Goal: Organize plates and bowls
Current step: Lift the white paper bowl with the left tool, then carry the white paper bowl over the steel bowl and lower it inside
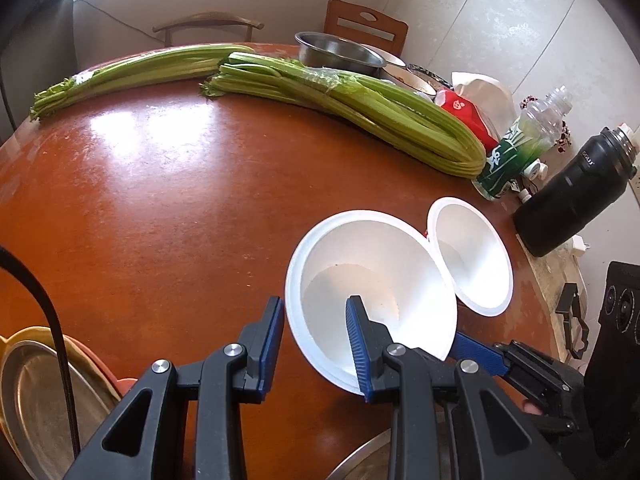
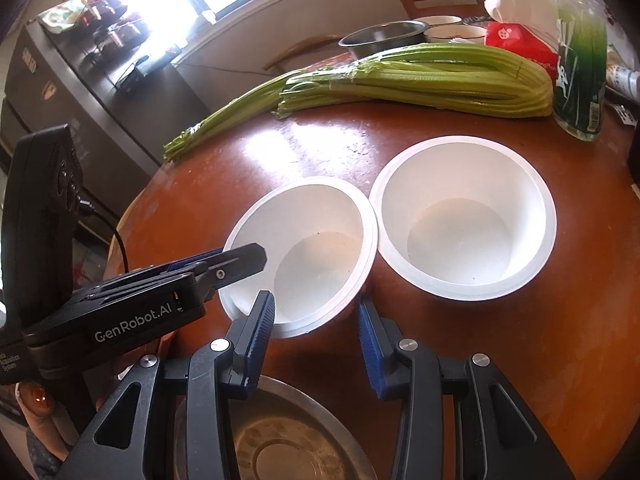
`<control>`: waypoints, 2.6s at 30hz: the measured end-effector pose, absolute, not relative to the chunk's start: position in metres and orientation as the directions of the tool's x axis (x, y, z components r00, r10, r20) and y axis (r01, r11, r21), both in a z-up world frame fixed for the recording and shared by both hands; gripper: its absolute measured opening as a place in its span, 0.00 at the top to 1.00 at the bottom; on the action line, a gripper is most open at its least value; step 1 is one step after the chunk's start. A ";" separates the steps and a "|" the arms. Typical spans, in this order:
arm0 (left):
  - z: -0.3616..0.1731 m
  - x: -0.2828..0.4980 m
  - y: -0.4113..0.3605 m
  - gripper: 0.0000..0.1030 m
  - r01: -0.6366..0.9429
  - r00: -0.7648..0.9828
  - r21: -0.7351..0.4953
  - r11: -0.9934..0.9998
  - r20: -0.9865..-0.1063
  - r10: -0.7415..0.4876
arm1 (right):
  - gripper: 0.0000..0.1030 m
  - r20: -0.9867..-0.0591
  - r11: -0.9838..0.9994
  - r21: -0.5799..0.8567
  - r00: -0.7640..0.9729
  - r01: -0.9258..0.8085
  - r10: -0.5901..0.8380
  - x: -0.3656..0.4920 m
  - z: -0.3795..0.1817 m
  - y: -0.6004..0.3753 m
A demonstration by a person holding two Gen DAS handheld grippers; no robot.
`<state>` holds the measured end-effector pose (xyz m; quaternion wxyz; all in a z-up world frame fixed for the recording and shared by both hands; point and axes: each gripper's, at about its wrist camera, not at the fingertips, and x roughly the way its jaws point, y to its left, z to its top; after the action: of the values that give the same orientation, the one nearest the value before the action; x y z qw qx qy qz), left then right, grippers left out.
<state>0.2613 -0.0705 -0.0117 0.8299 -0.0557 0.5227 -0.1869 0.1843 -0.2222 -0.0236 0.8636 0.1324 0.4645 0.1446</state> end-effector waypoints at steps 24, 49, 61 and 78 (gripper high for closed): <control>0.030 0.214 -0.063 0.69 0.279 0.477 -0.267 0.922 -0.795 -0.374 | 0.57 -0.709 0.936 0.256 0.612 -0.239 0.350 0.143 0.018 -0.208; 0.050 0.152 -0.068 0.69 0.289 0.525 -0.233 0.928 -0.773 -0.357 | 0.57 -0.680 0.928 0.237 0.632 -0.289 0.371 0.087 0.035 -0.215; 0.051 0.130 -0.066 0.69 0.277 0.532 -0.217 0.936 -0.777 -0.337 | 0.57 -0.681 0.923 0.202 0.630 -0.327 0.373 0.065 0.038 -0.211; 0.027 0.105 -0.063 0.69 0.267 0.489 -0.211 0.940 -0.811 -0.321 | 0.57 -0.733 0.909 0.204 0.559 -0.363 0.388 0.045 0.015 -0.208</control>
<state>0.1052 -0.0632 0.0274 0.8624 -0.0286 0.4758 -0.1703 0.0454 -0.2077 0.0146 0.8829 0.0149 0.4185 0.2125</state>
